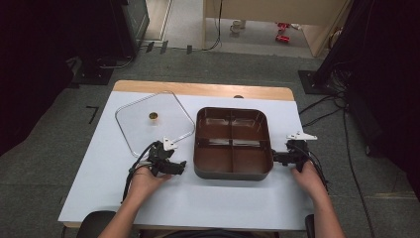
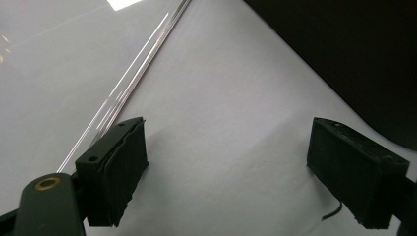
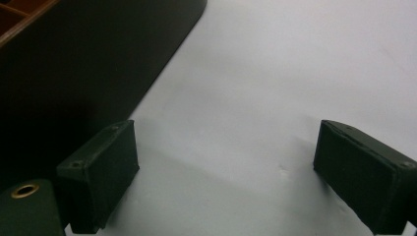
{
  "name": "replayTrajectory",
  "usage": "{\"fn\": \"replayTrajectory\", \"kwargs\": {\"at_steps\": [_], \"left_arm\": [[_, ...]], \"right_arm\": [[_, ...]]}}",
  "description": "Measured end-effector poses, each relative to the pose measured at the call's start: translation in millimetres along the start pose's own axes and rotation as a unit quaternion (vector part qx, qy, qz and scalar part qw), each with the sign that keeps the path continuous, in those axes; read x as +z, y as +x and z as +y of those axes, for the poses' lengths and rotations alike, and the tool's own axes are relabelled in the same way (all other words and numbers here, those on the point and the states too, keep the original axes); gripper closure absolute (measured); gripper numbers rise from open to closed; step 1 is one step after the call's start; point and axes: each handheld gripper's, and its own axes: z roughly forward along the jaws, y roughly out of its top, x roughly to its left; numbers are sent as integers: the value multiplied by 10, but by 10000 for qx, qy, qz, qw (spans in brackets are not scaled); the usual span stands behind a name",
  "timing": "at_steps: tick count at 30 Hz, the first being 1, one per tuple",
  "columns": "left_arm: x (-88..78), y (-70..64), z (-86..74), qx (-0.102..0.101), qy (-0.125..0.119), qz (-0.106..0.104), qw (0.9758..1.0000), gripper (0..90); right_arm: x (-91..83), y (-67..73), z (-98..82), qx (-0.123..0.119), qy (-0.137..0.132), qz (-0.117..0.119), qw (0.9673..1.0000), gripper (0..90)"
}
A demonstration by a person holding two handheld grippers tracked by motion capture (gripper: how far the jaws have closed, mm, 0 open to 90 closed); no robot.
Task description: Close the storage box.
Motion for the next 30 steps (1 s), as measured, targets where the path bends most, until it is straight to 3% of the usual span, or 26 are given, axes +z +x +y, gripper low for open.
{"fn": "replayTrajectory", "kwargs": {"at_steps": [5,10,21,30], "left_arm": [[-29,17,13,-44,21,-163,9999,245],[-62,33,29,-33,51,-243,9997,245],[-221,125,76,-138,-143,-321,9993,244],[-279,256,121,-230,-254,-238,9991,249]], "right_arm": [[0,0,0,-3,-1,0,10000,91],[0,0,0,-1,0,-1,10000,91],[0,0,0,-2,-1,-1,10000,91],[0,-1,0,-4,1,-2,10000,91]]}}
